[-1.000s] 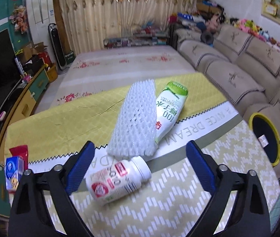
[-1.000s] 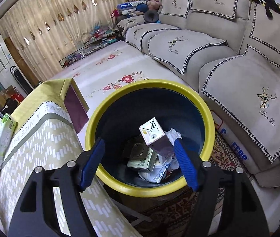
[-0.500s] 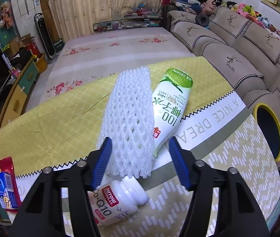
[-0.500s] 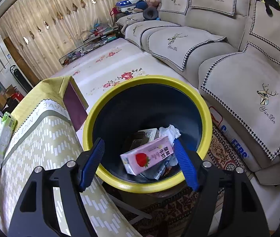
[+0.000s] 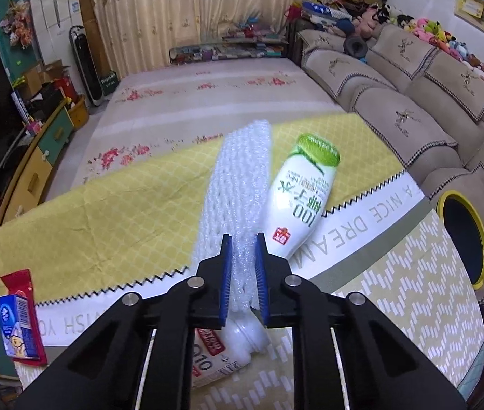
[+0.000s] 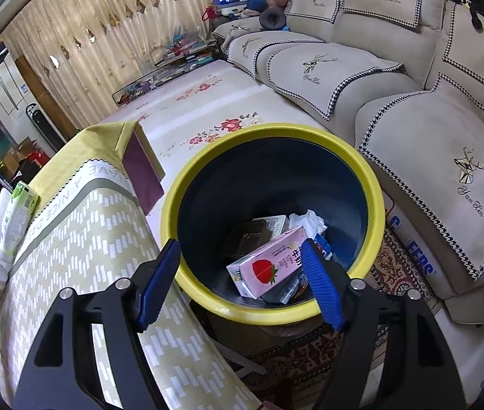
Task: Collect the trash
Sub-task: 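Carry the foam net sleeve over the bin and open the left gripper, then move both tools back toward the remaining bottles on the table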
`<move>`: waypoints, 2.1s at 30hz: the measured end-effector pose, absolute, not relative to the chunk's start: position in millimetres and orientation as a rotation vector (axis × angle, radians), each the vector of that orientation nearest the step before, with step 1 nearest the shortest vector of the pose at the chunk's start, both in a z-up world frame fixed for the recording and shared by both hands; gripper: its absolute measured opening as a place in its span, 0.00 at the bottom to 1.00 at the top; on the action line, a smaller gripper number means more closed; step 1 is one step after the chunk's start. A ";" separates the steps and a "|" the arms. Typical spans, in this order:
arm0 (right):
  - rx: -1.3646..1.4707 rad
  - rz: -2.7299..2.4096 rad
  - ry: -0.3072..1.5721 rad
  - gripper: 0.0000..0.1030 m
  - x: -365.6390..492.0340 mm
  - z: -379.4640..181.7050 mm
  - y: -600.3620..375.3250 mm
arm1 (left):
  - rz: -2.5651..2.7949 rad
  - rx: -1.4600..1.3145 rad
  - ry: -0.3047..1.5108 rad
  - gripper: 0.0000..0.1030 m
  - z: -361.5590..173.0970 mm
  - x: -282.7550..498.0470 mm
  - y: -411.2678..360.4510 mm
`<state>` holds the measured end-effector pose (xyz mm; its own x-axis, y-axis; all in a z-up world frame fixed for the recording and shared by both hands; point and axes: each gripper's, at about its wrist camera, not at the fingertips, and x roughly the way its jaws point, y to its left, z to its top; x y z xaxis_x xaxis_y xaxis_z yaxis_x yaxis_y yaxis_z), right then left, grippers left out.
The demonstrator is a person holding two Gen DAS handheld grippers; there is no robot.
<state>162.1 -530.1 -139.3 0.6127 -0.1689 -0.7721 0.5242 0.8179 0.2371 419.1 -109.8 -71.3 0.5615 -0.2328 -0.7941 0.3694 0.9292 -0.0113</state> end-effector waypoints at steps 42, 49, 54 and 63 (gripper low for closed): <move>0.497 -0.501 0.691 0.72 27.5 -109.1 -586.4 | -0.942 0.293 0.879 0.12 -54.0 234.3 -455.9; 0.511 -0.517 0.700 0.72 26.1 -114.4 -594.0 | -0.948 0.325 0.915 0.13 -85.0 245.5 -509.5; 0.510 -0.522 0.712 0.72 28.4 -117.7 -592.1 | -0.945 0.352 0.913 0.25 -94.7 247.7 -526.9; 0.481 -0.520 0.730 0.72 33.9 -117.0 -583.3 | -0.891 0.324 0.853 0.74 -84.7 245.5 -480.0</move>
